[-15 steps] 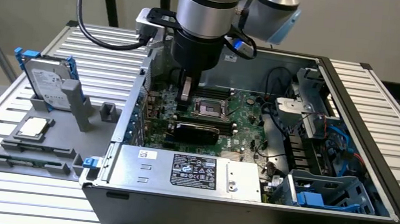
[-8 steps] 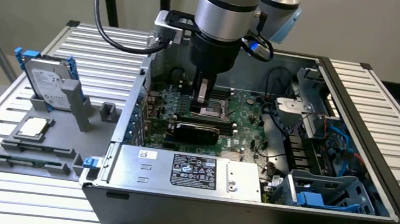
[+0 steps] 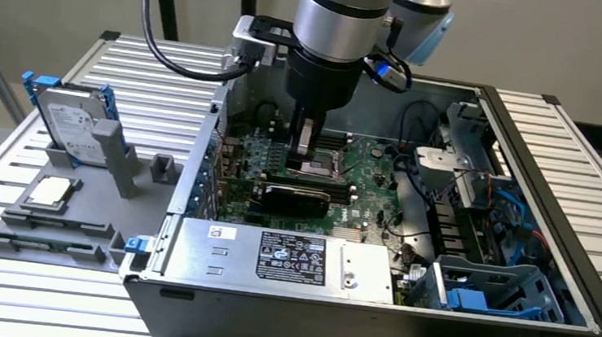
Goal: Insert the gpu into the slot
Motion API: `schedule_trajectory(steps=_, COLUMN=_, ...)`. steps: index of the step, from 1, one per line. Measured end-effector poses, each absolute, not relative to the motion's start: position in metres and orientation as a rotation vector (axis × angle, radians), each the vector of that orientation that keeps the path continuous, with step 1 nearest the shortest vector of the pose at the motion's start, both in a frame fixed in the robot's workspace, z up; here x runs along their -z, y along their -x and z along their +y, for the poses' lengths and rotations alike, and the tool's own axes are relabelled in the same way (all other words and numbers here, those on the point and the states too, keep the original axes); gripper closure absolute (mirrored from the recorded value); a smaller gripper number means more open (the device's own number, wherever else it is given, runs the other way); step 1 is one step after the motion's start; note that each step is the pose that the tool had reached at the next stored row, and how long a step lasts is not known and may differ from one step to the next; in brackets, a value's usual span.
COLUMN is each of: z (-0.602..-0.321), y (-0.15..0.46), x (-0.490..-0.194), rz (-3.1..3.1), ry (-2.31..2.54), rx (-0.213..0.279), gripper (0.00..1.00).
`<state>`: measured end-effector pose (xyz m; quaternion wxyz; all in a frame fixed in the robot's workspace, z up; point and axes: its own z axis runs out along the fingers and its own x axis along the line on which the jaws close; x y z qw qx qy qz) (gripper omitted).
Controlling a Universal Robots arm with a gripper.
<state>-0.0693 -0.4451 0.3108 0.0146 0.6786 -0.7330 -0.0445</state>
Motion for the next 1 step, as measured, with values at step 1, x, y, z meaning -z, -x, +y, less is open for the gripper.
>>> schedule_trajectory(steps=1, z=-0.4451, y=0.0693, x=-0.3108, rz=-2.282, ry=-2.112, rx=0.139, gripper=0.89)
